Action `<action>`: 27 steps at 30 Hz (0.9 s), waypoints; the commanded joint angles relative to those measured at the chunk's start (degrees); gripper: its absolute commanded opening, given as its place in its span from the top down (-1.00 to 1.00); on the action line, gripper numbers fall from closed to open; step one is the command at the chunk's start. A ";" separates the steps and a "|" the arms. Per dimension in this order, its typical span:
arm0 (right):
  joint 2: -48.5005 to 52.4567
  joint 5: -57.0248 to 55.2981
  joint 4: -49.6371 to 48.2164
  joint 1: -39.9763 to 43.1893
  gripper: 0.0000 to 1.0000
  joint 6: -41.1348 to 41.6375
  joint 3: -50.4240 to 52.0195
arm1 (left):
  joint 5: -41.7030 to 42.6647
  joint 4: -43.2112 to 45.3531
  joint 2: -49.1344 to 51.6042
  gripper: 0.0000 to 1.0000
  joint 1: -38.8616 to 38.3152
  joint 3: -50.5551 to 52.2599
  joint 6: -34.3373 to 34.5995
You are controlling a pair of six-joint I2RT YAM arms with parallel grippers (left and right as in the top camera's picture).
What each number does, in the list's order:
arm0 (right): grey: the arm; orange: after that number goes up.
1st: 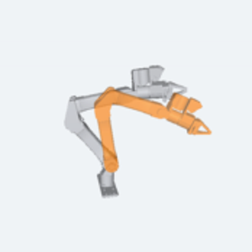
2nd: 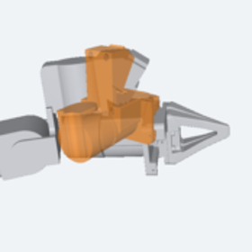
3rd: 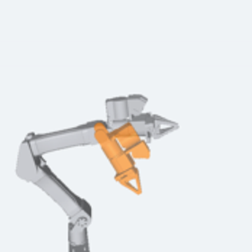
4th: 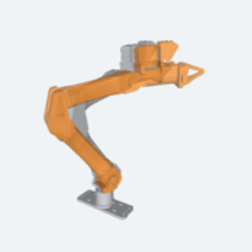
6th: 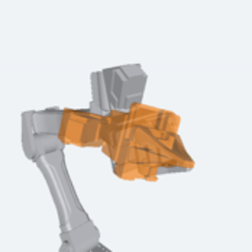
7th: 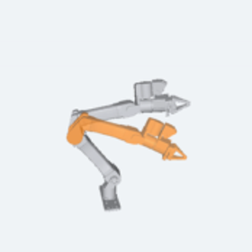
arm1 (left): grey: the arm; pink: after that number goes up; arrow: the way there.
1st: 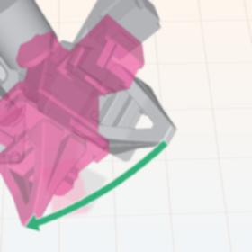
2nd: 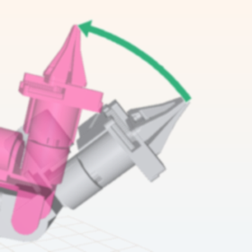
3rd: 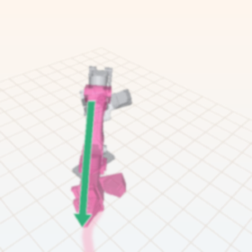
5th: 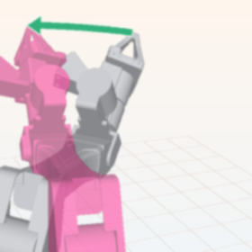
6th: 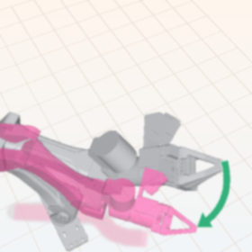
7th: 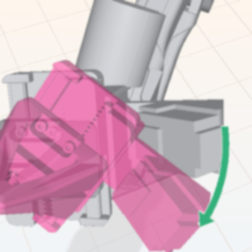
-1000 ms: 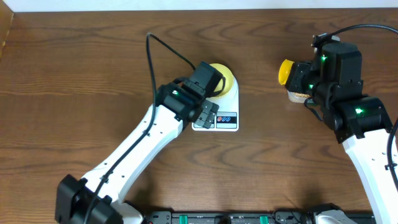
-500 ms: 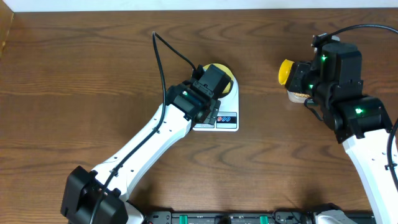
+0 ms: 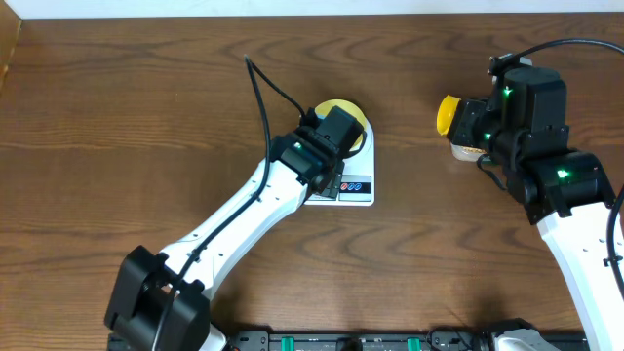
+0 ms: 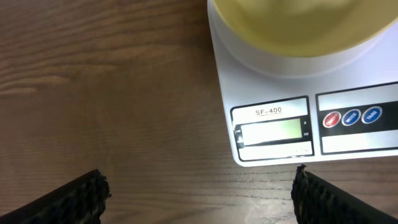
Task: Scoop item into bowl and weigh 50g on scale
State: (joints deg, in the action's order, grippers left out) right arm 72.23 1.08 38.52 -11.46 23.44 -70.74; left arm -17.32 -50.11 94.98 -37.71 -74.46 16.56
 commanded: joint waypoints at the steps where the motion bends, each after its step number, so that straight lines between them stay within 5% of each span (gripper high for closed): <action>1: -1.09 -0.04 0.09 0.39 0.97 0.31 -1.29 | -1.18 0.09 0.17 -0.93 -0.13 0.22 0.74; 14: -1.09 1.03 0.57 0.39 0.97 0.55 -1.29 | 3.17 0.63 0.17 -0.93 -0.15 0.35 2.89; 27: -1.09 0.98 2.62 0.39 0.97 0.52 -1.29 | -1.36 7.39 0.17 -0.93 -3.26 4.90 4.37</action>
State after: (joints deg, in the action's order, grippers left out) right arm 72.23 1.74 41.21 -11.46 23.49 -70.76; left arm -15.62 -43.09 95.04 -39.53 -70.15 19.94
